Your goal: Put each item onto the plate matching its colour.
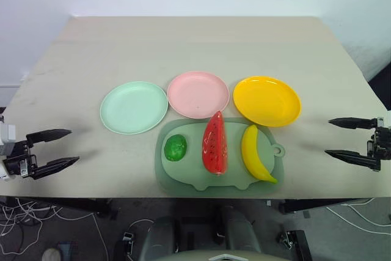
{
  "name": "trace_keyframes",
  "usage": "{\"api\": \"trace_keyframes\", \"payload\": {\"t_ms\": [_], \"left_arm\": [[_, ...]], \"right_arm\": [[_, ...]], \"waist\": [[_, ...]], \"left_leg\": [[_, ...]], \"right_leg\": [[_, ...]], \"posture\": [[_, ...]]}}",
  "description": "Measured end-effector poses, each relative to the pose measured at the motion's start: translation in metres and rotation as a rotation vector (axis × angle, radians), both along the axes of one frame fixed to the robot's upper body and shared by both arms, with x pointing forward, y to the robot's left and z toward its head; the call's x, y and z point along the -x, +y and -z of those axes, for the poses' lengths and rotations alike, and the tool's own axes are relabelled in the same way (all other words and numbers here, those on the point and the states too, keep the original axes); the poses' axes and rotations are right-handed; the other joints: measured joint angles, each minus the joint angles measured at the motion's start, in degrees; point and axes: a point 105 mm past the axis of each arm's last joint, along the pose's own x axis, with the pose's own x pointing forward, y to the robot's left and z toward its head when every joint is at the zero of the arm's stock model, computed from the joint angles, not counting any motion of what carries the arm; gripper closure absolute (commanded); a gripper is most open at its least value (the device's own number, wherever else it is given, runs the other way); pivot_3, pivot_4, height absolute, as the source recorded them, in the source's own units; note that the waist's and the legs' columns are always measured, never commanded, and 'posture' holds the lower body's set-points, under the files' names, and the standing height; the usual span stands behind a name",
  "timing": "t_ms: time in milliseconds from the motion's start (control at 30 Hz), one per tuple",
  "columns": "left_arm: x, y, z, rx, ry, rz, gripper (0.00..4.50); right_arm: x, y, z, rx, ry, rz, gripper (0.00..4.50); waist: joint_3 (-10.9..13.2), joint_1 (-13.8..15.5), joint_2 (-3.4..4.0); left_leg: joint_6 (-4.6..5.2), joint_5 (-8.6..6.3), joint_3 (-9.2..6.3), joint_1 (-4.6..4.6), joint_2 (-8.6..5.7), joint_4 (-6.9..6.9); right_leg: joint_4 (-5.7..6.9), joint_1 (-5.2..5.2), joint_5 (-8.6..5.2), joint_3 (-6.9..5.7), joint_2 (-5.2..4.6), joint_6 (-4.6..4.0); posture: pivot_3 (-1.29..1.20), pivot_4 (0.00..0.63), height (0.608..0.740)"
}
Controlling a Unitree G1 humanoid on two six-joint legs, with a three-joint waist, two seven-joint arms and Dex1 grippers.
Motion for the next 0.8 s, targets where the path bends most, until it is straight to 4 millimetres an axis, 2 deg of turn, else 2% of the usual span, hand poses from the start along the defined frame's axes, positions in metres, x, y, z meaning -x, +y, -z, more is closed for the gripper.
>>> {"api": "trace_keyframes", "payload": {"t_ms": [267,500,800], "left_arm": [[0.000,-0.003,0.010,0.019,0.008,-0.002,0.03],[-0.011,-0.005,-0.005,0.017,-0.049,0.007,0.03],[-0.011,-0.011,0.002,0.006,-0.024,0.037,0.03]], "right_arm": [[0.002,0.000,0.005,-0.007,0.013,0.003,0.00],[0.011,-0.002,0.011,-0.021,0.032,0.016,0.00],[0.014,-0.001,0.009,-0.018,0.025,0.011,0.00]], "waist": [[0.0,0.1,-0.04],[0.0,0.1,-0.02],[0.0,-0.1,-0.02]], "left_leg": [[0.00,0.00,0.01,-0.01,-0.01,0.00],[-0.01,0.00,0.02,0.02,-0.05,0.00],[-0.01,0.00,0.02,0.03,-0.04,0.00]], "right_leg": [[0.01,0.01,0.01,-0.01,-0.01,0.01],[0.02,0.03,0.02,0.01,-0.01,0.04],[0.03,0.02,0.05,0.02,0.00,0.08]], "posture": [[0.00,0.150,0.736],[0.00,0.150,0.736],[0.00,0.150,0.736]]}}
